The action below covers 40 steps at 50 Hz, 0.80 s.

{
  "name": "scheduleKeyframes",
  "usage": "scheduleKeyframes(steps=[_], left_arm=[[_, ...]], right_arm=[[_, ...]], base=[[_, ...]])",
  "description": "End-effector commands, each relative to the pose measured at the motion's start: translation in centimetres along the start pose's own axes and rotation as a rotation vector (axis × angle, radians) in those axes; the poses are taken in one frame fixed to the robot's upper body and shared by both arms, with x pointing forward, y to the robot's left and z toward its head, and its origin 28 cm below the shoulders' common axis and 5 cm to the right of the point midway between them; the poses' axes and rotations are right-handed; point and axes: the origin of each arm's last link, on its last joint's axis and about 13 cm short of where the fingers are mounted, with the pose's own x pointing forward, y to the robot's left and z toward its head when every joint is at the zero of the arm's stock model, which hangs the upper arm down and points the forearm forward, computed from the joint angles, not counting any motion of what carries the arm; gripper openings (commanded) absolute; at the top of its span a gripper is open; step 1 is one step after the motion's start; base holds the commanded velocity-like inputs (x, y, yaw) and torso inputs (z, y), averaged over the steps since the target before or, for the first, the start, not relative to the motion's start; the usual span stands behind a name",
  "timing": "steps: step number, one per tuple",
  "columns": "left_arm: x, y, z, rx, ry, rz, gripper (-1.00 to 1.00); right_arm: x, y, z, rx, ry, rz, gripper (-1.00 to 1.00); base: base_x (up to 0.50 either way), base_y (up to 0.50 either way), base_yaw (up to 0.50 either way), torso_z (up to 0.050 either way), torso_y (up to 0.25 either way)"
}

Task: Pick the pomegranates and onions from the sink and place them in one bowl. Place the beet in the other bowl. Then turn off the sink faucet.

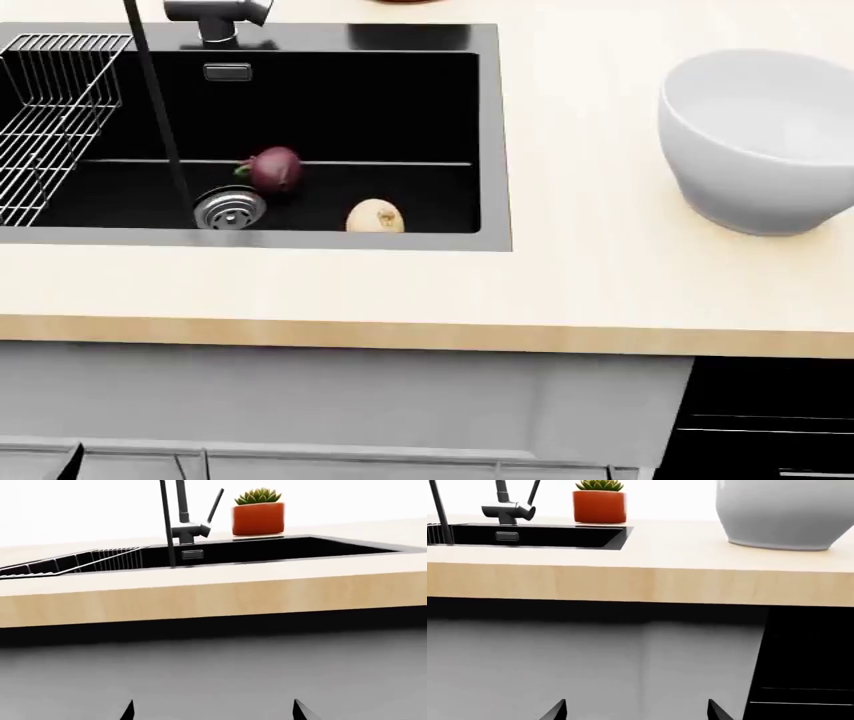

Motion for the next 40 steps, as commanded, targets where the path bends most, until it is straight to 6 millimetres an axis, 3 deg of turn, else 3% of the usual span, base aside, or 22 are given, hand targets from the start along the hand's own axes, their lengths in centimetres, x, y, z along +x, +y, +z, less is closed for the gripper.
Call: scheduleKeyframes(steps=[1, 40], left_arm=[[0.14, 0.20, -0.21, -0.046, 0.002, -0.005, 1.00], [-0.20, 0.40, -0.03, -0.082, -0.010, -0.020, 1.00]], right_arm=[[-0.12, -0.04, 0.01, -0.016, 0.013, -0.009, 1.00], [-0.12, 0.02, -0.01, -0.012, 0.032, -0.003, 1.00]], base=[[0.00, 0.00, 0.00, 0.018, 0.000], [0.00, 0.00, 0.00, 0.050, 0.000]])
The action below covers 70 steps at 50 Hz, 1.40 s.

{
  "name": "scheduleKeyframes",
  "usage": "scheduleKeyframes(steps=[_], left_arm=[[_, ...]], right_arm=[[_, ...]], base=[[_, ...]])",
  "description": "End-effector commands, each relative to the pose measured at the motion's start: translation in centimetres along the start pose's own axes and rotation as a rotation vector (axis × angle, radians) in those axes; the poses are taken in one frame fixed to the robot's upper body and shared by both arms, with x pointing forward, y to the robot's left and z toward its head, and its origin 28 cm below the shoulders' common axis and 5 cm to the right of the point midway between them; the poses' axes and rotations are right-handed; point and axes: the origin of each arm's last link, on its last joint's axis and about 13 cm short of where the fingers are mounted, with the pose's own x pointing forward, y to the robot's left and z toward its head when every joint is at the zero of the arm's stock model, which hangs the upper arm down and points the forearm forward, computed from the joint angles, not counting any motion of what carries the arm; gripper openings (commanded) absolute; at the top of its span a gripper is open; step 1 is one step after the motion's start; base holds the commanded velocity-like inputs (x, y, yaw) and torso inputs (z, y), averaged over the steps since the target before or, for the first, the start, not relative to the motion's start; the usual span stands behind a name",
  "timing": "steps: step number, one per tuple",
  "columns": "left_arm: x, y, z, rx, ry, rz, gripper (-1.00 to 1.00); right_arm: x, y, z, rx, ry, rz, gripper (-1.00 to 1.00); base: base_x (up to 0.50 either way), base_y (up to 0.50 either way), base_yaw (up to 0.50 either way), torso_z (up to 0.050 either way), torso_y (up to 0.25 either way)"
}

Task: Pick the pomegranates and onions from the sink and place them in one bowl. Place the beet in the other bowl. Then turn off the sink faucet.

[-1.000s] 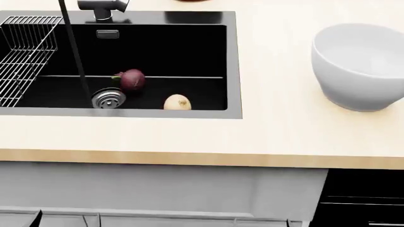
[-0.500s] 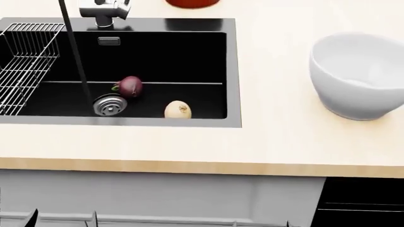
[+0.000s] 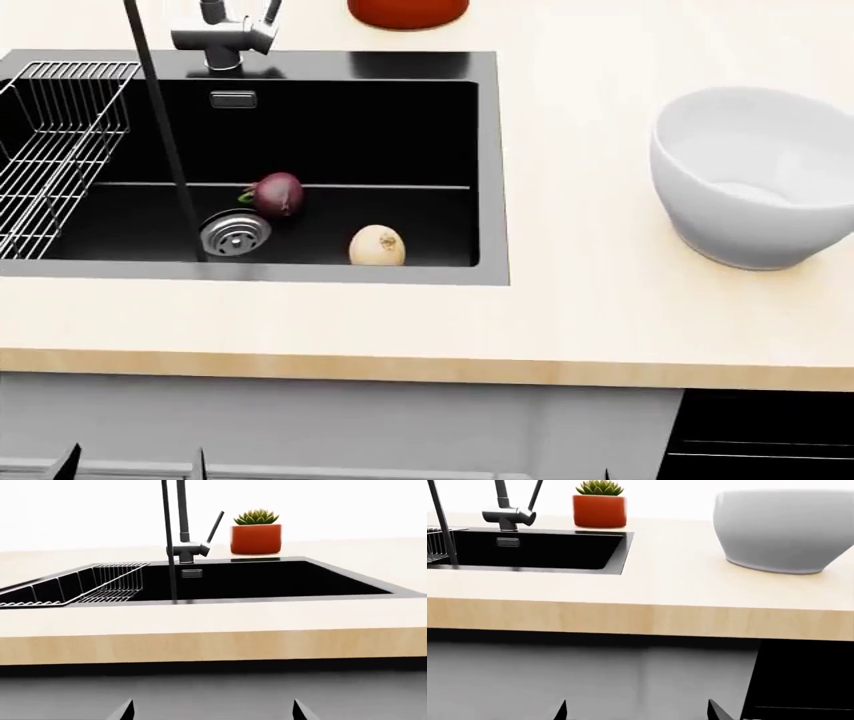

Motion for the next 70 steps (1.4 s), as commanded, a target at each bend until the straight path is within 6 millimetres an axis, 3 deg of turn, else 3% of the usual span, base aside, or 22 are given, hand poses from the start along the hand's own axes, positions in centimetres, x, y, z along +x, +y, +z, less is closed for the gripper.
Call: scheduleKeyframes(steps=[1, 11, 18, 25, 32, 36, 40, 51, 70], left_arm=[[-0.1, 0.2, -0.1, -0.048, 0.012, -0.008, 1.00], [0.5, -0.1, 0.3, -0.077, 0.027, 0.018, 1.00], [0.8, 0.7, 0.6, -0.054, 0.019, 0.016, 1.00], [1.7, 0.2, 4.5, -0.079, 0.023, -0.019, 1.00], [2.9, 0.8, 9.2, -0.062, 0.007, -0.095, 1.00], [4.4, 0.8, 11.7, -0.059, -0.017, -0.108, 1.00], [5.6, 1.3, 13.8, -0.050, -0.022, -0.086, 1.00], [5.6, 1.2, 13.4, -0.062, 0.041, -0.089, 1.00], [5.6, 1.4, 13.2, -0.050, 0.055, -0.085, 1.00]], right_arm=[[-0.1, 0.0, 0.0, -0.003, 0.005, -0.002, 1.00], [0.0, 0.0, -0.1, 0.006, 0.002, -0.002, 1.00], [0.2, -0.4, 0.2, 0.016, 0.003, -0.015, 1.00], [1.5, -0.9, 3.8, -0.046, 0.009, -0.019, 1.00], [2.7, -2.5, 12.2, -0.110, -0.085, -0.012, 1.00], [2.7, -3.5, 15.5, -0.069, -0.102, -0.002, 1.00], [3.1, -4.0, 17.4, -0.057, -0.106, 0.009, 1.00], [3.1, -4.2, 16.2, -0.028, -0.102, -0.004, 1.00], [1.5, -5.1, 15.4, -0.051, -0.058, -0.032, 1.00]], base=[[0.00, 0.00, 0.00, 0.050, 0.000], [0.00, 0.00, 0.00, 0.002, 0.000], [0.00, 0.00, 0.00, 0.000, 0.000], [0.00, 0.00, 0.00, 0.000, 0.000], [0.00, 0.00, 0.00, 0.000, 0.000], [0.00, 0.00, 0.00, 0.000, 0.000], [0.00, 0.00, 0.00, 0.000, 0.000], [0.00, 0.00, 0.00, 0.000, 0.000], [0.14, 0.44, 0.00, 0.000, 0.000]])
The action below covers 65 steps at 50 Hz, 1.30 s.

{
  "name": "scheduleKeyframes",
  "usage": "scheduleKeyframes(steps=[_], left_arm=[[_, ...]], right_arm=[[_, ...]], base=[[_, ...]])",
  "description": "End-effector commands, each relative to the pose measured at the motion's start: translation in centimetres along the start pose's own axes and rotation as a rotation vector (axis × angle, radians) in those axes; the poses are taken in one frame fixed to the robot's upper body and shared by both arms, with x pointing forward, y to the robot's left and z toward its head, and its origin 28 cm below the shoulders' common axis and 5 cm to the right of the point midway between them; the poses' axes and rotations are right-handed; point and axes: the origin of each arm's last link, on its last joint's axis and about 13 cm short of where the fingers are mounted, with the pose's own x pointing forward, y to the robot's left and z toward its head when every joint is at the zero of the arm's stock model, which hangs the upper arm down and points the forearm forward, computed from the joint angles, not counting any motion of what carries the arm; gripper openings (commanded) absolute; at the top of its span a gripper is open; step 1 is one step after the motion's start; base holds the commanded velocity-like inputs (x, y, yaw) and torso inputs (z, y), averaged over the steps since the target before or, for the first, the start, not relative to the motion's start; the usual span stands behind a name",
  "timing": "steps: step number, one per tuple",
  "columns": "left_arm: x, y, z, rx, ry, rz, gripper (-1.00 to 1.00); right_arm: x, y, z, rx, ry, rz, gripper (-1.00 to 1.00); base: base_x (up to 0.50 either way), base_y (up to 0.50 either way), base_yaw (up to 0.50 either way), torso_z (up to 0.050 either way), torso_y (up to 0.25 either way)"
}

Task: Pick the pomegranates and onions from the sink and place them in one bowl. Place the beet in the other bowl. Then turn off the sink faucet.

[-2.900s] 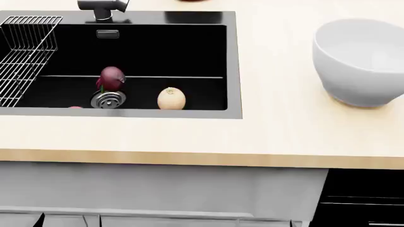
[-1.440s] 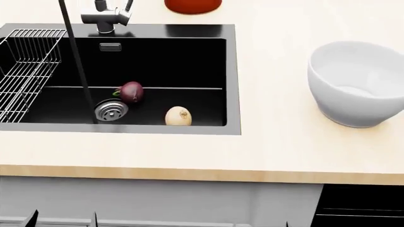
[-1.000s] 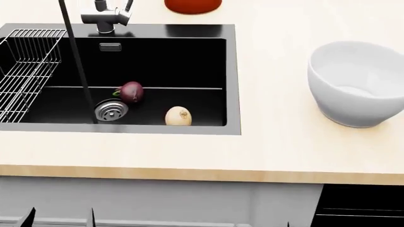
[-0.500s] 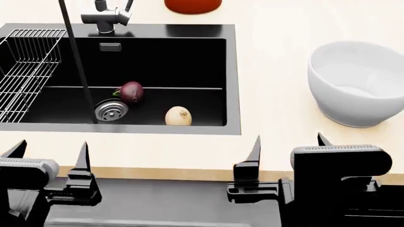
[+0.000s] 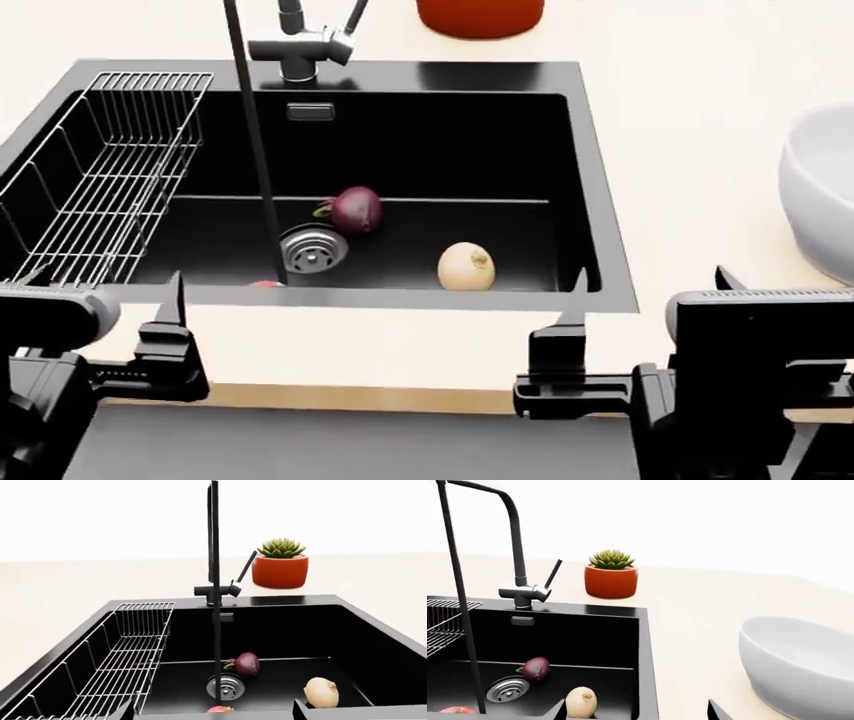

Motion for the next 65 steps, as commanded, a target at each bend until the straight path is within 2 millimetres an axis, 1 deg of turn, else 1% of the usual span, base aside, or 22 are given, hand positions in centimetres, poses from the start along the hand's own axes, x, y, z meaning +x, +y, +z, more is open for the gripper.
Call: scheduleKeyframes(steps=[1, 6, 10, 16, 20, 26, 28, 37, 41, 56, 63, 64, 65], left_arm=[[0.0, 0.2, 0.0, -0.031, 0.021, -0.041, 1.00], [-0.1, -0.1, -0.1, -0.029, 0.028, -0.048, 1.00], [-0.4, -0.3, -0.4, -0.035, 0.035, -0.047, 1.00], [-0.3, -0.1, -0.6, -0.020, 0.035, -0.044, 1.00], [-0.4, -0.2, -0.6, -0.046, 0.045, -0.051, 1.00], [-0.6, 0.1, -1.1, -0.044, 0.055, -0.043, 1.00], [-0.4, -0.3, -1.1, -0.044, 0.055, -0.041, 1.00], [-0.5, 0.3, -0.7, -0.039, 0.046, -0.039, 1.00], [-0.5, 0.2, -0.6, -0.038, 0.046, -0.039, 1.00], [-0.6, -0.3, -0.7, -0.027, 0.056, -0.045, 1.00], [-0.6, -0.4, -0.7, -0.021, 0.071, -0.050, 1.00], [-0.5, -0.5, -0.6, -0.019, 0.078, -0.051, 1.00], [-0.4, -0.4, -0.3, -0.013, 0.085, -0.058, 1.00]], right_arm=[[-0.7, -0.4, -0.3, -0.016, 0.025, -0.005, 1.00], [-0.9, -0.6, 0.1, -0.027, 0.022, -0.006, 1.00], [-0.9, -0.6, -0.2, -0.029, 0.028, -0.005, 1.00], [-0.8, -0.5, -0.4, -0.026, 0.031, 0.007, 1.00], [-0.8, -0.4, -0.5, -0.023, 0.033, 0.010, 1.00], [-0.9, -0.5, -0.5, -0.031, 0.037, 0.008, 1.00], [-0.9, -0.5, -0.7, -0.030, 0.038, 0.010, 1.00], [-1.3, -0.7, -0.7, -0.016, 0.036, 0.005, 1.00], [-1.5, -0.8, -0.6, -0.017, 0.036, 0.006, 1.00], [-1.7, -1.0, -1.2, -0.006, 0.057, -0.005, 1.00], [-2.1, -1.0, -1.5, 0.009, 0.080, -0.032, 1.00], [-2.0, -1.0, -1.4, 0.049, 0.082, -0.036, 1.00], [-1.7, -0.9, -0.8, 0.040, 0.088, -0.021, 1.00]], base=[[0.30, 0.09, 0.00, 0.000, 0.000], [0.34, 0.09, 0.00, 0.000, 0.000], [0.36, 0.08, 0.00, 0.000, 0.000], [0.36, 0.08, 0.00, 0.000, 0.000], [0.36, 0.08, 0.00, 0.000, 0.000], [0.37, 0.07, 0.00, 0.000, 0.000], [0.38, 0.06, 0.00, 0.000, 0.000], [0.39, 0.04, 0.00, 0.000, 0.000], [0.41, 0.00, 0.00, 0.000, 0.000], [0.42, 0.00, 0.00, 0.000, 0.001], [0.04, 0.00, 0.00, 0.000, 0.001], [0.00, 0.00, 0.00, 0.000, 0.000], [0.00, 0.00, 0.00, 0.000, 0.000]])
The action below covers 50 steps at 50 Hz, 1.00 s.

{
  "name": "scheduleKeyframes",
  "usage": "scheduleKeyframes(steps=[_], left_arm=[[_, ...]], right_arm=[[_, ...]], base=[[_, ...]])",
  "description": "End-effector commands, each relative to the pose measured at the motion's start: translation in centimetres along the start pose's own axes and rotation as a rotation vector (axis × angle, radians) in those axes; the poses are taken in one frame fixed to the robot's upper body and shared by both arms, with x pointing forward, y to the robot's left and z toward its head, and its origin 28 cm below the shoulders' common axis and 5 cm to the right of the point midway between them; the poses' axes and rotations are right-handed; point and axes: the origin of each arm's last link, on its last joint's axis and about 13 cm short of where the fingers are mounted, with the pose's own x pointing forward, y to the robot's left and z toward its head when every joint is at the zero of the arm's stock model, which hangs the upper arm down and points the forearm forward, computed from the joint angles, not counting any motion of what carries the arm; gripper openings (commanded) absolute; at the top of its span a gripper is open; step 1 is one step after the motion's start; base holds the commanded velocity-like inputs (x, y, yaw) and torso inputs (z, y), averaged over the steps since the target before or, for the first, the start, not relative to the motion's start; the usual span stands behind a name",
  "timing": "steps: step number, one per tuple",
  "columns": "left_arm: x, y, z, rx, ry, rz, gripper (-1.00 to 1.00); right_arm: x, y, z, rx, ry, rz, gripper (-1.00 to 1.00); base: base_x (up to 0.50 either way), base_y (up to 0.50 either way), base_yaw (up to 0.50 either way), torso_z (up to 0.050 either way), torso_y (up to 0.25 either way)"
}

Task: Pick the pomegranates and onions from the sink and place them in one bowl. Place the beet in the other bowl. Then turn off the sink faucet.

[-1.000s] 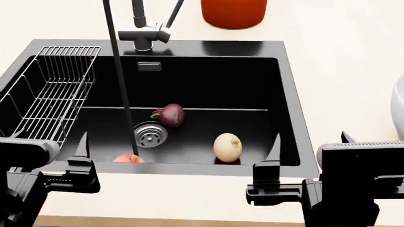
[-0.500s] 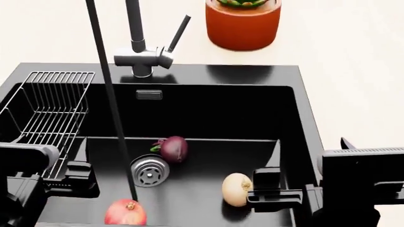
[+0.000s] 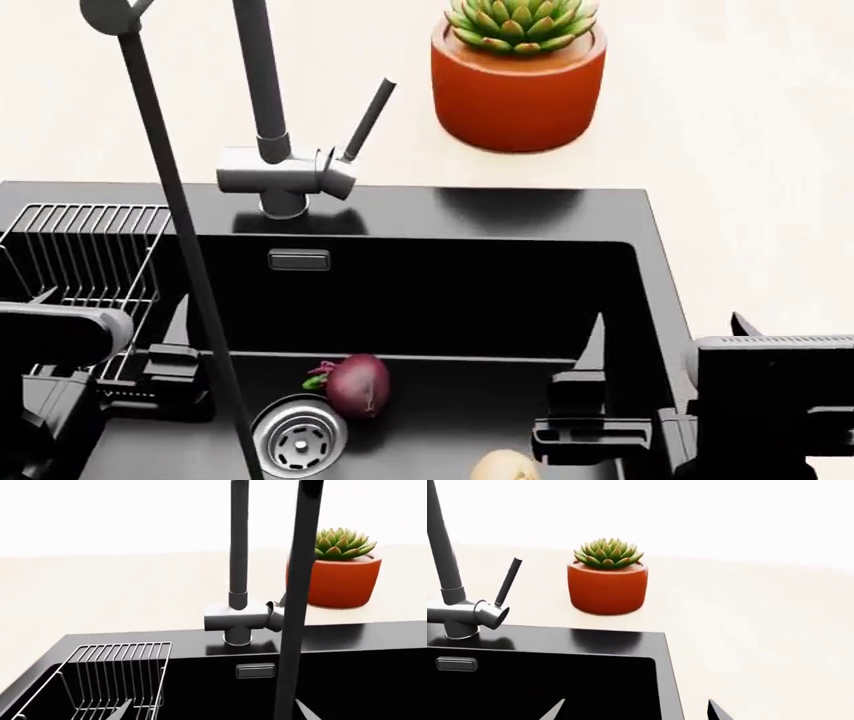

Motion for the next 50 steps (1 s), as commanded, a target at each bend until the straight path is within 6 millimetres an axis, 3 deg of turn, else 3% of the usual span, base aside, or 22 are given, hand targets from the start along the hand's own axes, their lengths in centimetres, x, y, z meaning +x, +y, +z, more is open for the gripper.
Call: scheduleKeyframes(steps=[1, 10, 19, 23, 29, 33, 50], left_arm=[[0.3, -0.2, 0.6, -0.014, 0.039, -0.052, 1.00], [4.3, 0.5, 4.3, -0.024, 0.045, -0.020, 1.00], [8.6, 1.8, 7.7, -0.033, 0.043, 0.028, 1.00], [10.0, 2.4, 8.3, -0.023, 0.041, 0.053, 1.00], [10.8, 2.8, 7.0, 0.002, 0.069, 0.074, 1.00], [11.0, 3.1, 7.3, 0.007, 0.063, 0.083, 1.00], [10.3, 3.1, 5.9, 0.021, 0.097, 0.069, 1.00]], right_arm=[[0.2, 0.0, 0.9, 0.051, 0.029, 0.004, 1.00], [5.3, -0.9, 8.2, 0.011, 0.022, 0.069, 1.00], [8.7, -3.0, 11.3, 0.046, -0.011, 0.083, 1.00], [9.0, -3.1, 10.2, 0.048, 0.000, 0.072, 1.00], [7.9, -3.2, 7.5, 0.065, 0.032, 0.062, 1.00], [7.5, -3.3, 7.6, 0.065, -0.035, 0.046, 1.00], [7.5, -3.0, 6.6, 0.054, 0.022, 0.079, 1.00]], base=[[0.00, 0.00, 0.00, 0.000, 0.000], [0.00, 0.00, 0.00, 0.000, 0.000], [0.00, 0.00, 0.00, 0.000, 0.000], [0.00, 0.00, 0.00, 0.000, 0.000], [0.00, 0.00, 0.00, 0.000, 0.000], [0.00, 0.00, 0.00, 0.000, 0.000], [0.14, 0.01, 0.00, 0.000, 0.000]])
